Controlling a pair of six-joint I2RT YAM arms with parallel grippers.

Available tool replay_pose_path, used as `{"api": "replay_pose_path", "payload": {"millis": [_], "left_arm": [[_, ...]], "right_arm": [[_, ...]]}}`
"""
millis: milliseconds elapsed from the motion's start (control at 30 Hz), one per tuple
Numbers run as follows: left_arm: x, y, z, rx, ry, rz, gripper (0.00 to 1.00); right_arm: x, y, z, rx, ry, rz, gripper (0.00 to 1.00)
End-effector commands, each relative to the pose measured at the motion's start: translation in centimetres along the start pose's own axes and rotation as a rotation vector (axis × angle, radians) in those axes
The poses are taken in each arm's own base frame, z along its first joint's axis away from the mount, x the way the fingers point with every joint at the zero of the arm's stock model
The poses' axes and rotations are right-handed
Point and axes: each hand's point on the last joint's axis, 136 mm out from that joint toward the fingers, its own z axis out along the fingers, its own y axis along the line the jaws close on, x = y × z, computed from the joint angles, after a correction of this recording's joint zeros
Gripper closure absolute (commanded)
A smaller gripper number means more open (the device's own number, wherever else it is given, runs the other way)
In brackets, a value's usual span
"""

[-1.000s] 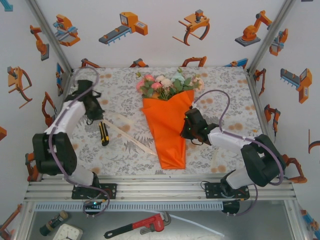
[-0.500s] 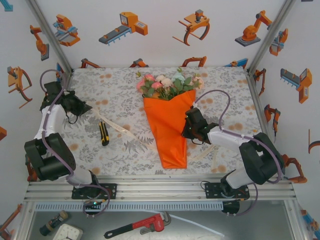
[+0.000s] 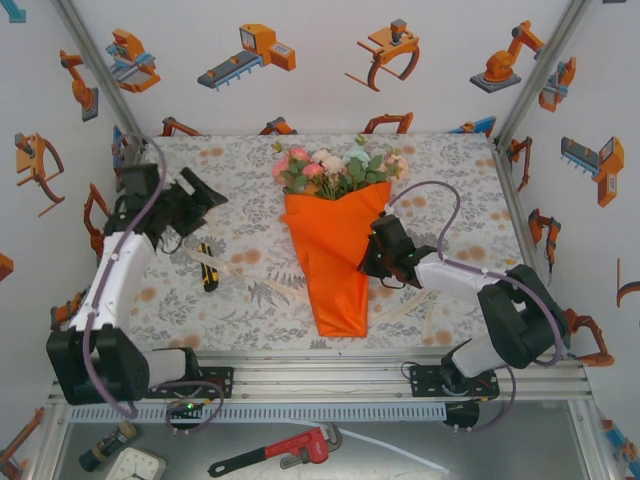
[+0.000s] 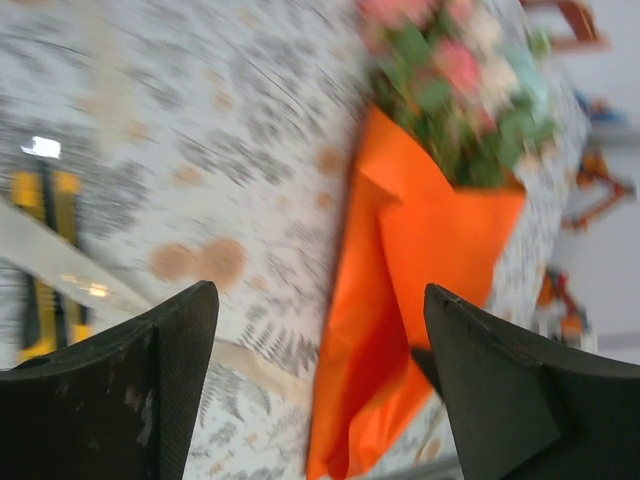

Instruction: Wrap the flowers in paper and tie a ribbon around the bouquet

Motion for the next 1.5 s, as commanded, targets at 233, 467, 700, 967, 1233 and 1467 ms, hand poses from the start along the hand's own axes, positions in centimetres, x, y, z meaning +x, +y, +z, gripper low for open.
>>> {"api": "replay_pose_path", "payload": {"millis": [233, 467, 700, 967, 1233, 1467], "left_arm": [[16.5, -6.5, 7.6, 0.073, 0.42, 0.24, 0.11], [20.7, -5.4, 12.7, 0.009, 0.51, 0.292, 0.08], [21.5, -3.0, 15.1, -0.064, 0.514, 0.328, 0.54], [23.0, -2.4, 15.8, -0.043, 0.56, 0.293, 0.82], [23.1, -3.2, 15.7, 0.0, 0.561, 0.28, 0.83], [23.2, -3.5, 15.8, 0.012, 0.567, 0.286, 0.84]], "right_arm": [[1.1, 2.2, 0.7, -0.132, 0.04, 0.041, 0.82], [1.0, 1.5, 0.9, -0.094, 0.034, 0.042, 0.77], [-0.7, 0.3, -2.0, 0.017, -0.013, 0.05, 0.61], [-4.5, -6.2, -8.5, 0.211, -0.13, 0.247, 0.39], [-0.4, -17.2, -13.3, 0.469, -0.148, 0.561, 0.44], [4.0, -18.7, -11.7, 0.492, -0.003, 0.451, 0.47]]}}
